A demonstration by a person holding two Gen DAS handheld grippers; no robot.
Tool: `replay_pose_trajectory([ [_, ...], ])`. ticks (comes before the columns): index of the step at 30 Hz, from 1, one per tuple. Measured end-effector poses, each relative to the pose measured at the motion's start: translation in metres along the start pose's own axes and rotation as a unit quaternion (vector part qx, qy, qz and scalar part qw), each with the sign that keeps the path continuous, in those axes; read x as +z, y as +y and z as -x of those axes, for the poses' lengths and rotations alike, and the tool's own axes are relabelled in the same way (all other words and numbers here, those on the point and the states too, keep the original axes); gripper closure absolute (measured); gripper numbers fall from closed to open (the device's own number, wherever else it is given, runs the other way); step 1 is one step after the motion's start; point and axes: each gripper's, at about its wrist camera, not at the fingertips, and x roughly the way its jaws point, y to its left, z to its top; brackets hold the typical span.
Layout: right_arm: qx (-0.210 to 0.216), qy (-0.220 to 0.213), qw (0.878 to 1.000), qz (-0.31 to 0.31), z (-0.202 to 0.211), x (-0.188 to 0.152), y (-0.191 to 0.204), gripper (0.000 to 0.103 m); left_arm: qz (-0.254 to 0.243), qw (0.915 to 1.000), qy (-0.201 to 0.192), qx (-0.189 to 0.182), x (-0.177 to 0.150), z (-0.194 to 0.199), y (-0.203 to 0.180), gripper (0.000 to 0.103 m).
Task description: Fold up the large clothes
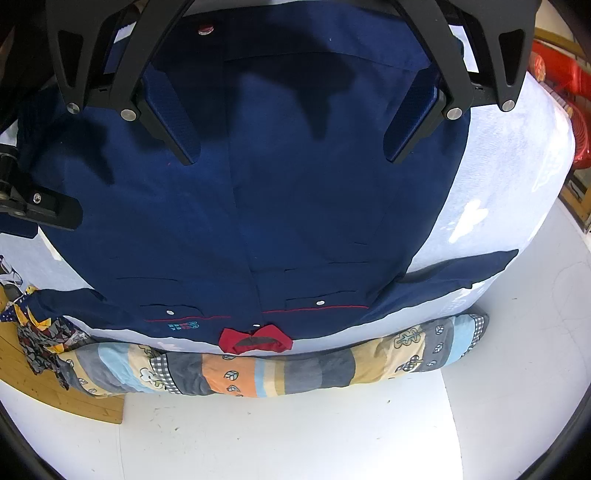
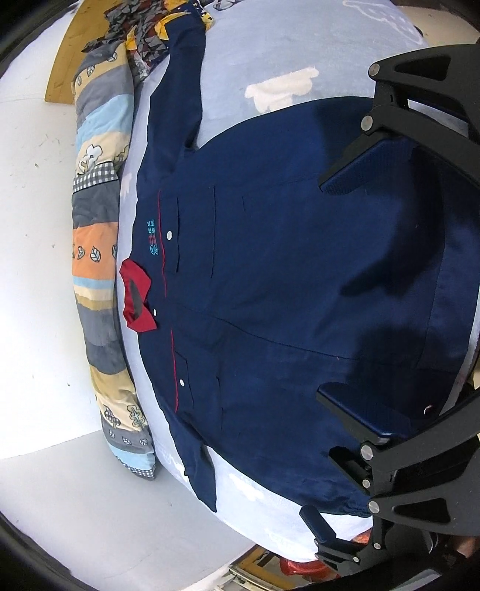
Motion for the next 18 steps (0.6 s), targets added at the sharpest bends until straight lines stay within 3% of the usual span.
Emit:
replay_pose_trajectory([
  [11,-0.002,0.002,1.0,0.002,0.0,0.0,-0.001,0.001,-0.007,0.9999,-0.008,0.0,0.018,-0.06,-0.008,0.002],
  [18,-0.003,0.002,1.0,0.002,-0.001,-0.001,0.0,0.001,-0.009,0.9999,-0.008,0.0,0.019,-0.071,-0.01,0.002],
])
